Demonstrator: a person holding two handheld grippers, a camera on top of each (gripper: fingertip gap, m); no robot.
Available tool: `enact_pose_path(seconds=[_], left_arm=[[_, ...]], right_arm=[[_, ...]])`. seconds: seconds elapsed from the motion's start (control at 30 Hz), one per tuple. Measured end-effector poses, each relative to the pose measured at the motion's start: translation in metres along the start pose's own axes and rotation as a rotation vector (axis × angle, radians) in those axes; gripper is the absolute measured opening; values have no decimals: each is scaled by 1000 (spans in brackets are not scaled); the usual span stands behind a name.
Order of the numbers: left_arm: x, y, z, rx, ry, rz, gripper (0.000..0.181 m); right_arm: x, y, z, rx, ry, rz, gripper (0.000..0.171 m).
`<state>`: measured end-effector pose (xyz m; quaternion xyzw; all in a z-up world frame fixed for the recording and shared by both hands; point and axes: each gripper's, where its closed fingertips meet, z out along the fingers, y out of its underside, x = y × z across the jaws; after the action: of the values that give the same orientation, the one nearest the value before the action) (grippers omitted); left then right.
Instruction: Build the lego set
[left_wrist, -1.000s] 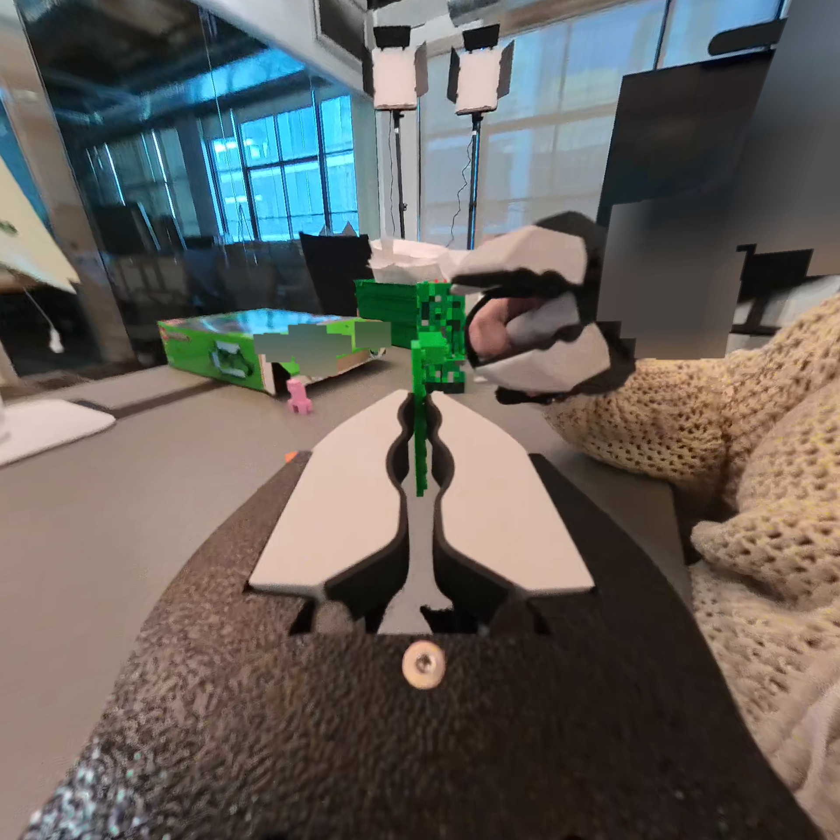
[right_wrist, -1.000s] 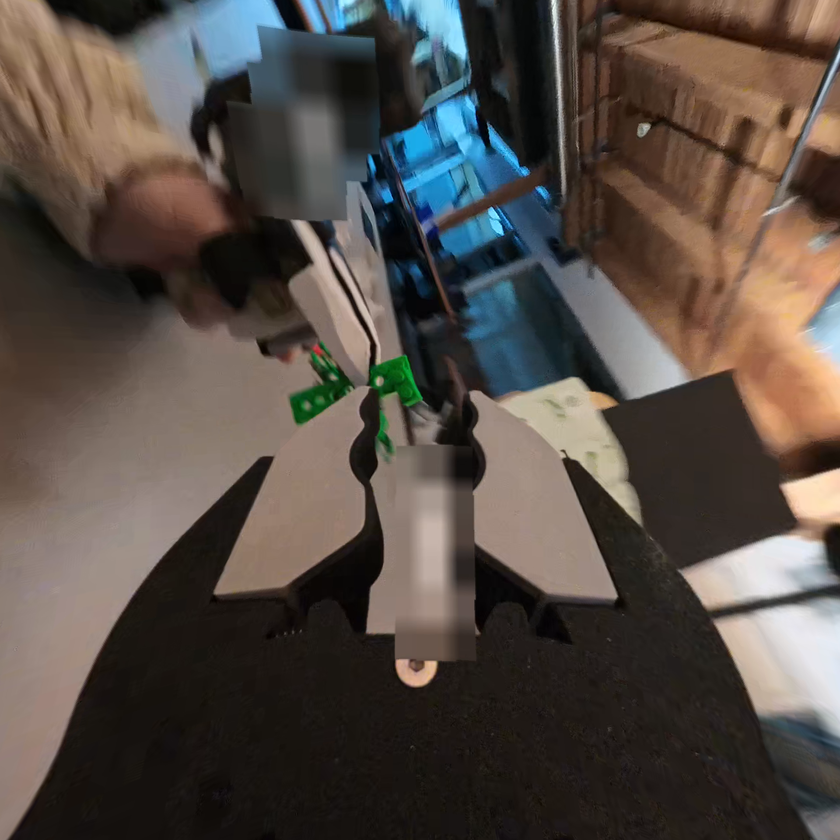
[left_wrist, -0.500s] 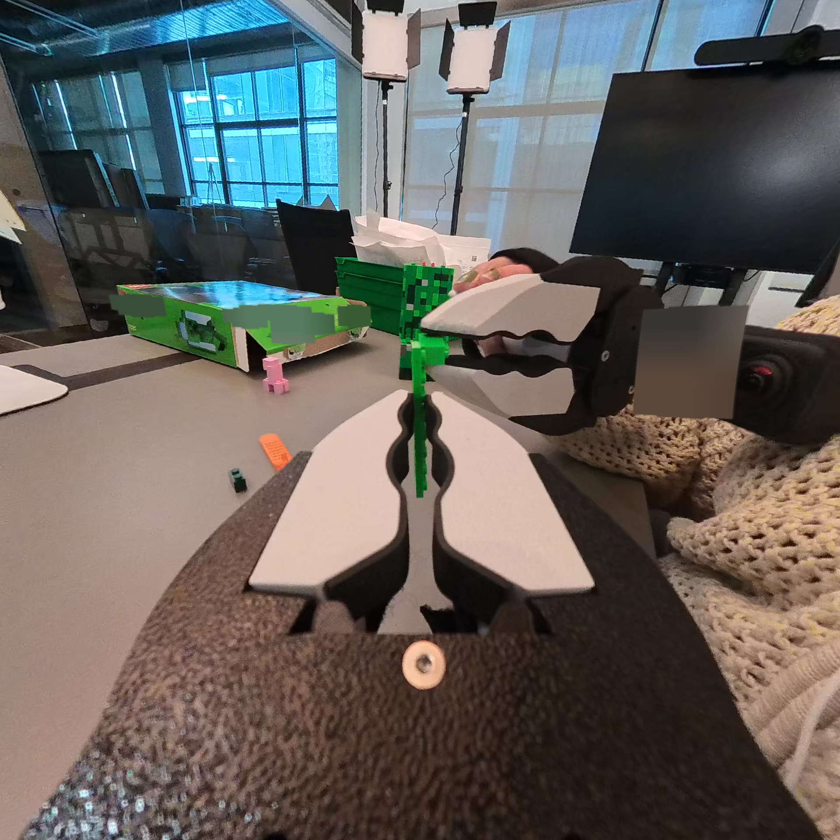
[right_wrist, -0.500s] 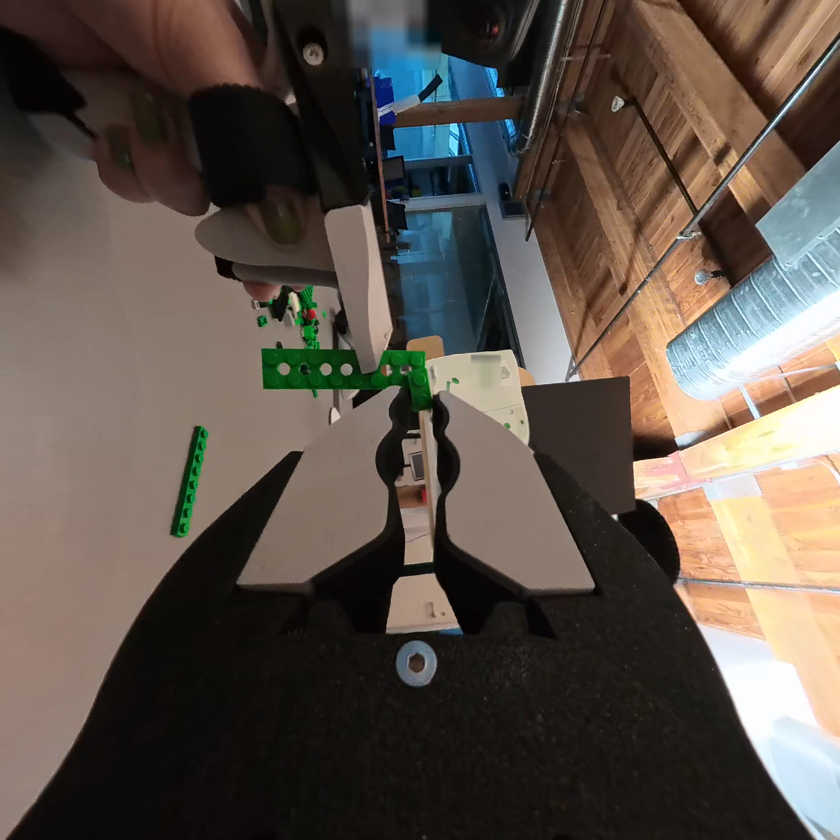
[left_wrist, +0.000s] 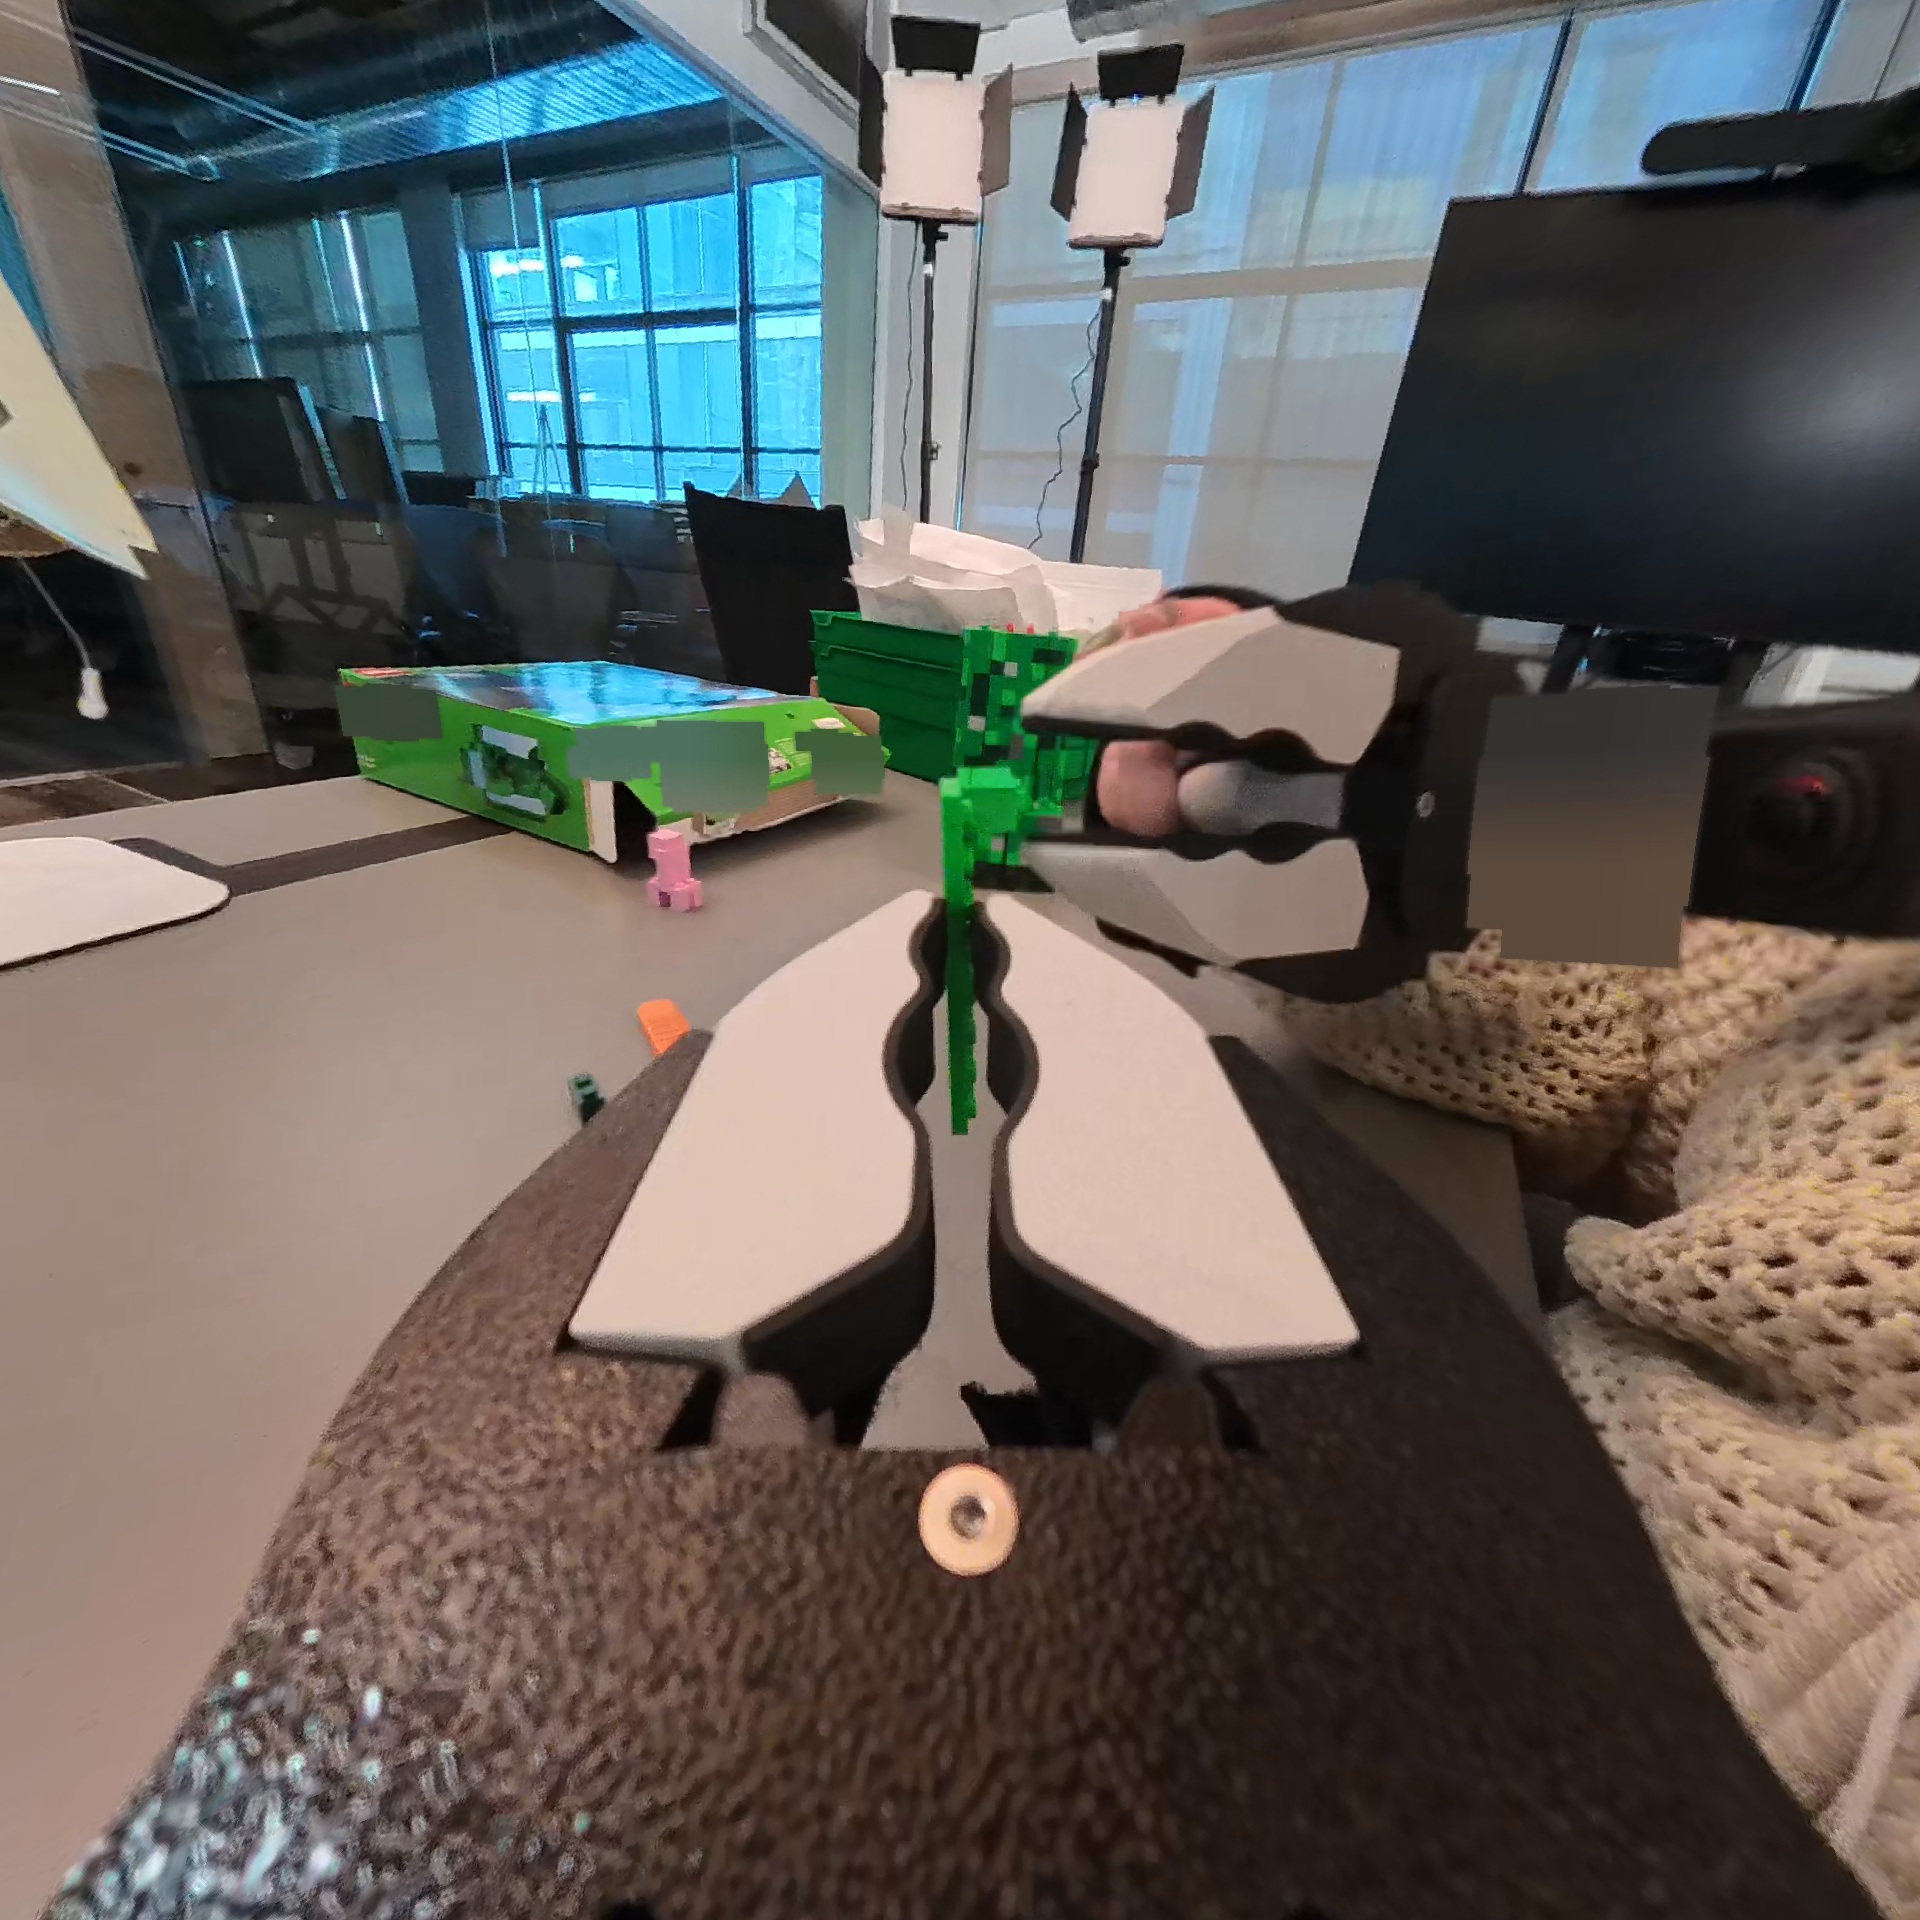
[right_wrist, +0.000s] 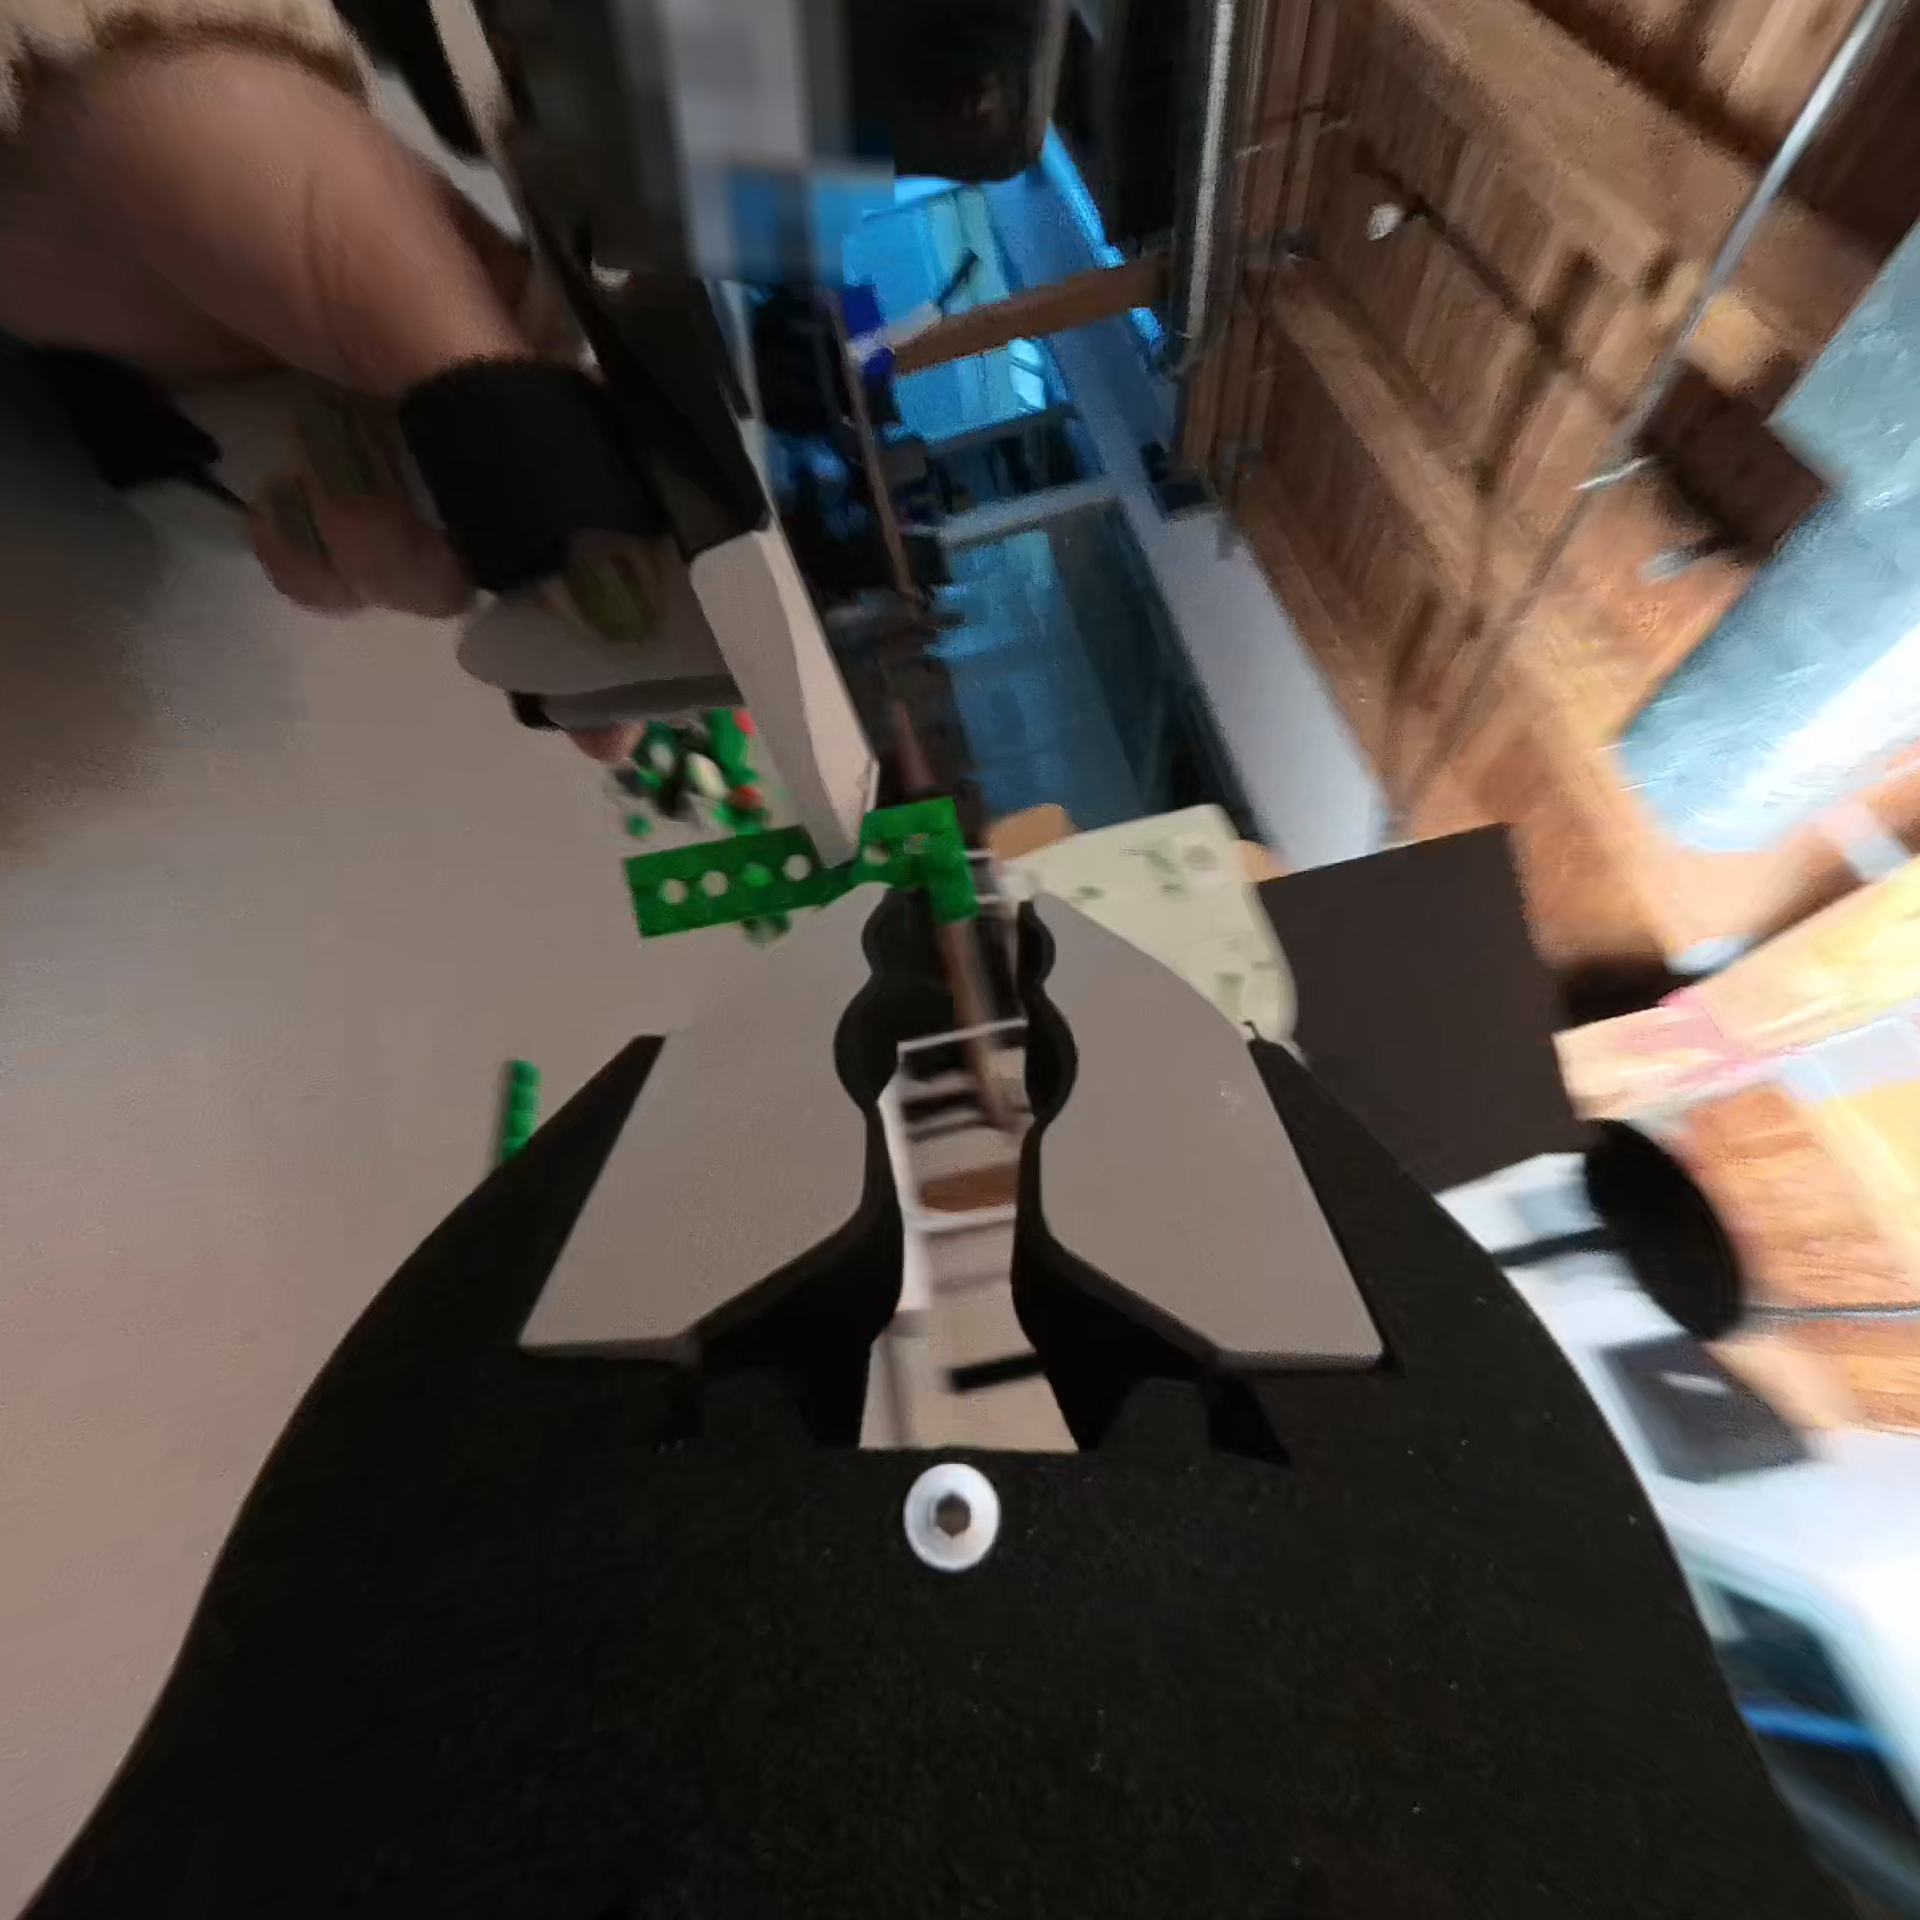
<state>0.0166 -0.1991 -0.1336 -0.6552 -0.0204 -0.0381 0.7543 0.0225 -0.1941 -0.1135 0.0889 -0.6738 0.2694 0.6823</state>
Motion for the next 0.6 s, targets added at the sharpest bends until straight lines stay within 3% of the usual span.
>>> enact_pose_path(seconds=[0.07,0.2,0.27,0.6], left_arm=[[-4,-6,-3,47,4,-53,4],[-9,-17,-9,151,35,-173,4],[-10,-19,-10,173,55,-213,4],[-3,-18,-7,165,111,-255,4]], right_arm=[[-1,5,-1,27,-105,251,27],[-25,8,6,25,-437,822,25],[-31,3,8,49,-518,1022,25],[-47,-9,12,100,-678,1303,7]])
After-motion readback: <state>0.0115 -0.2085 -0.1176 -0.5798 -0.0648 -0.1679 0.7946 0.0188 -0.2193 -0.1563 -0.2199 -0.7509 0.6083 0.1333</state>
